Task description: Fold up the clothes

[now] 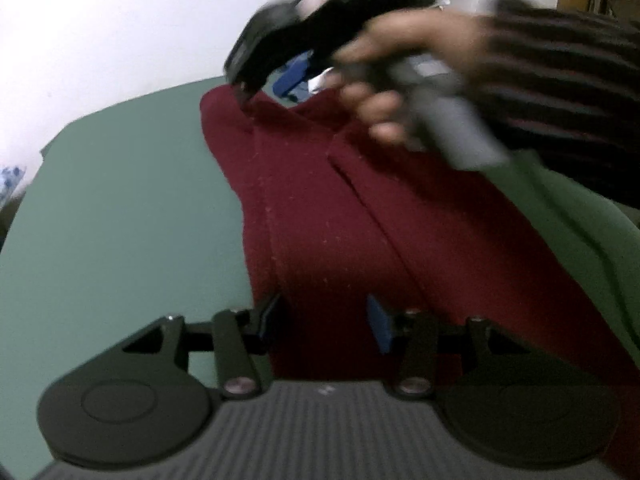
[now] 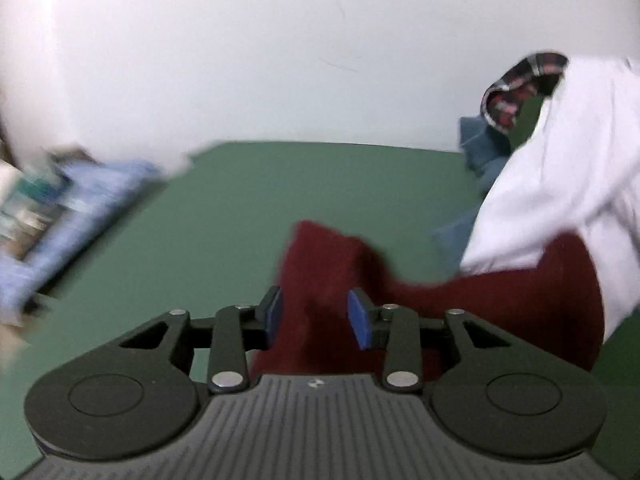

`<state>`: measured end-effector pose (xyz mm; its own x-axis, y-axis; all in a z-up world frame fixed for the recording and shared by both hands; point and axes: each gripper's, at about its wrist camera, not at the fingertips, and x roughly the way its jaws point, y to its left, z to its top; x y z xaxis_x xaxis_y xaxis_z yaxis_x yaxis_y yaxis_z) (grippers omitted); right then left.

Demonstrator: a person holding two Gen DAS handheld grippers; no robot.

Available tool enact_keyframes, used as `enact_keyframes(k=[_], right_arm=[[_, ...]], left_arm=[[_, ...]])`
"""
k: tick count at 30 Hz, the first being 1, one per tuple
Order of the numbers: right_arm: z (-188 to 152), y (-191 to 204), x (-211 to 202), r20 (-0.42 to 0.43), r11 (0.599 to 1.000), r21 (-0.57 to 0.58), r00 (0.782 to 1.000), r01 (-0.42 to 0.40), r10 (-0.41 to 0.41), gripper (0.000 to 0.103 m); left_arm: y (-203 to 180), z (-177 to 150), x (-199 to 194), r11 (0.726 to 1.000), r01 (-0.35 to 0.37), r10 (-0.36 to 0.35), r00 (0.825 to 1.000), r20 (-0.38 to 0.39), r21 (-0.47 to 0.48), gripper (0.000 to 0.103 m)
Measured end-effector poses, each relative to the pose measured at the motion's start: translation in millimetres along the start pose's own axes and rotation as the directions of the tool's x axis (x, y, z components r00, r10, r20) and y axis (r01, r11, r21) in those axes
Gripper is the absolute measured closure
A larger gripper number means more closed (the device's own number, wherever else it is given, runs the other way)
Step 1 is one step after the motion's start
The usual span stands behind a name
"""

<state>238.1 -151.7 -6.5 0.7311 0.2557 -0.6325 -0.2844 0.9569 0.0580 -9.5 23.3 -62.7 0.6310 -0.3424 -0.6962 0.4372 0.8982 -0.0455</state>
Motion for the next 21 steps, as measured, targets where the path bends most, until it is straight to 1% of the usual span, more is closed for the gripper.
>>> enact_keyframes(k=[1, 3, 4, 6, 8, 9, 10, 11, 12, 14, 15, 16, 17, 19, 20, 21], right_arm=[[1, -2, 13, -0.012, 1.000, 0.004, 1.000, 0.025, -0.025, 0.064], [1, -13, 30, -0.040, 0.999, 0.042, 0.999, -0.001, 0.002, 0.099], [1, -20, 35, -0.050, 0.998, 0.063, 0.999, -0.004, 0.007, 0.098], [-1, -33, 42, -0.054, 0.994, 0.094, 0.997, 0.059, -0.054, 0.098], [-7, -47, 50, -0.076, 0.988, 0.141, 0.996, 0.057, -0.047, 0.097], [-11, -48, 51, -0.068, 0.990, 0.128, 0.997, 0.055, -0.047, 0.097], [-12, -43, 49, -0.056, 0.994, 0.087, 0.997, 0.065, -0.060, 0.097], [-13, -39, 46, -0.049, 0.995, 0.063, 0.996, 0.076, -0.073, 0.095], [-12, -38, 38, -0.031, 0.994, 0.075, 0.997, 0.075, -0.073, 0.092], [-10, -39, 16, 0.027, 0.990, 0.127, 0.998, 0.058, -0.062, 0.073], [-11, -36, 2, 0.072, 0.989, 0.137, 0.995, 0.052, -0.062, 0.072], [-12, -32, -8, 0.100, 0.991, 0.123, 0.993, 0.045, -0.058, 0.074], [-15, -26, -14, 0.100, 0.996, 0.091, 0.994, 0.024, -0.033, 0.081], [-22, -14, -10, 0.009, 0.998, 0.046, 0.999, -0.053, 0.053, 0.085], [-24, -9, -3, -0.026, 0.997, 0.030, 0.997, -0.066, 0.067, 0.087], [-26, -4, 5, -0.050, 0.998, 0.015, 0.997, -0.062, 0.062, 0.088]], left_arm=[[1, -1, -1, 1.000, 0.005, -0.005, 1.000, 0.000, -0.005, 0.055], [5, -1, -1, 1.000, 0.015, -0.015, 1.000, 0.000, -0.020, 0.054], [5, -2, -2, 1.000, 0.014, -0.014, 1.000, 0.003, -0.023, 0.054], [4, -5, -3, 1.000, 0.008, -0.008, 1.000, 0.015, -0.019, 0.055], [1, -9, -4, 1.000, -0.002, 0.002, 1.000, 0.031, -0.010, 0.054], [0, -10, -4, 1.000, -0.007, 0.007, 0.999, 0.035, -0.007, 0.054], [-1, -11, -4, 1.000, -0.011, 0.011, 0.999, 0.039, -0.003, 0.054], [-1, -12, -4, 1.000, -0.010, 0.010, 0.999, 0.040, 0.001, 0.054], [0, -12, -4, 1.000, -0.007, 0.007, 0.999, 0.043, 0.002, 0.054], [4, -12, -3, 1.000, 0.001, -0.001, 0.999, 0.048, 0.000, 0.054], [4, -12, -3, 1.000, 0.003, -0.003, 0.999, 0.049, -0.003, 0.054], [5, -11, -3, 1.000, 0.005, -0.005, 0.999, 0.049, -0.005, 0.054], [5, -11, -4, 1.000, 0.006, -0.006, 0.999, 0.049, -0.008, 0.054], [4, -11, -2, 1.000, 0.004, -0.004, 0.999, 0.050, -0.009, 0.054], [4, -11, -2, 1.000, 0.003, -0.002, 0.999, 0.051, -0.007, 0.054], [4, -11, -2, 1.000, 0.001, -0.001, 0.999, 0.052, -0.006, 0.054]])
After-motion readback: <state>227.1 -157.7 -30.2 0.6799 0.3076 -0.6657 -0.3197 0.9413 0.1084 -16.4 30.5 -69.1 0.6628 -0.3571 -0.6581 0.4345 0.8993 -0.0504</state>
